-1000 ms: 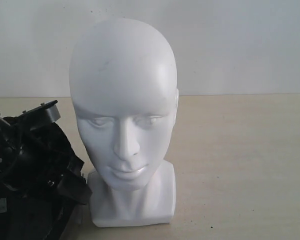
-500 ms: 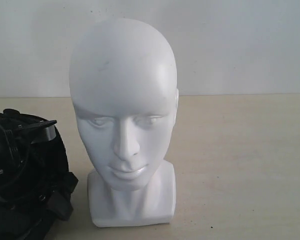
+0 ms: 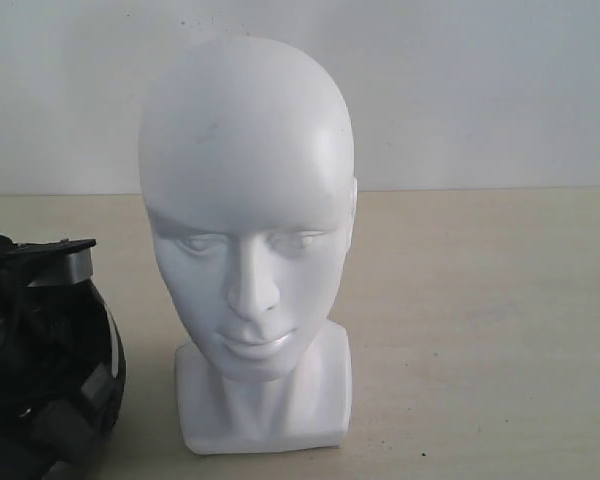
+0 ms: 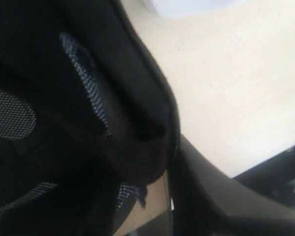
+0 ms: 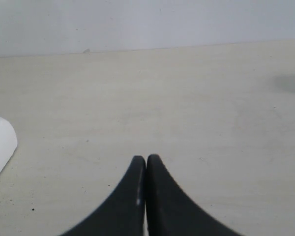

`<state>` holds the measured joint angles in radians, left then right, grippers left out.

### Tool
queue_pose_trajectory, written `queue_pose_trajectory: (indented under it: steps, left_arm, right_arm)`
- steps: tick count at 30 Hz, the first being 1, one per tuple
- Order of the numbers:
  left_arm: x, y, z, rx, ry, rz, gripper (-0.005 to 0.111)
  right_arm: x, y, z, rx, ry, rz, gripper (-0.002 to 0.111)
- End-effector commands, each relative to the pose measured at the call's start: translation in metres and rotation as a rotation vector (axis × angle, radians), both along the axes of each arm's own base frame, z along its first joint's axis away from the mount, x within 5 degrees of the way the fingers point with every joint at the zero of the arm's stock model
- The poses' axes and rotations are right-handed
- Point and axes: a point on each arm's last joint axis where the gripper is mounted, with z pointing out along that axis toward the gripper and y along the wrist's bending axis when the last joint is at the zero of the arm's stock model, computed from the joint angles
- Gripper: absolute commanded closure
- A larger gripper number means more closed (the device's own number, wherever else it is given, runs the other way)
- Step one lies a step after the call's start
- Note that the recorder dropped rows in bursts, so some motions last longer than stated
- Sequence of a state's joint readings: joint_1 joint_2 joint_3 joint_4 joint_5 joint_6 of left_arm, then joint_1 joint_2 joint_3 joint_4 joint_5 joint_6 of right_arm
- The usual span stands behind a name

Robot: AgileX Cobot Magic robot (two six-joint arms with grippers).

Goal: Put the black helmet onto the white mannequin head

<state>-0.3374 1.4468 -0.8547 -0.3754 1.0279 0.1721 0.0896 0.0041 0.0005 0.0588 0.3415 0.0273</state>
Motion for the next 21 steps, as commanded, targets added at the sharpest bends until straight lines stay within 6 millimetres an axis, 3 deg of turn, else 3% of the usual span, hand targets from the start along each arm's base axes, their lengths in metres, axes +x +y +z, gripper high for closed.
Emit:
queue_pose_trajectory:
  steps: [1, 15, 21]
  left_arm:
    - [-0.0111, 0.0053, 0.0097, 0.021, -0.015, -0.129, 0.102]
    - [-0.0132, 0.0059, 0.0142, 0.003, -0.103, -0.343, 0.102]
    - [-0.0145, 0.0053, 0.0145, -0.005, -0.084, -0.327, 0.102]
  right_arm:
    - [-0.0001, 0.0, 0.001, -0.004, -0.012, 0.002, 0.109]
    - [-0.0001, 0.0, 0.001, -0.004, -0.012, 0.002, 0.109]
    - [-0.0001, 0.0, 0.001, -0.004, -0.012, 0.002, 0.109]
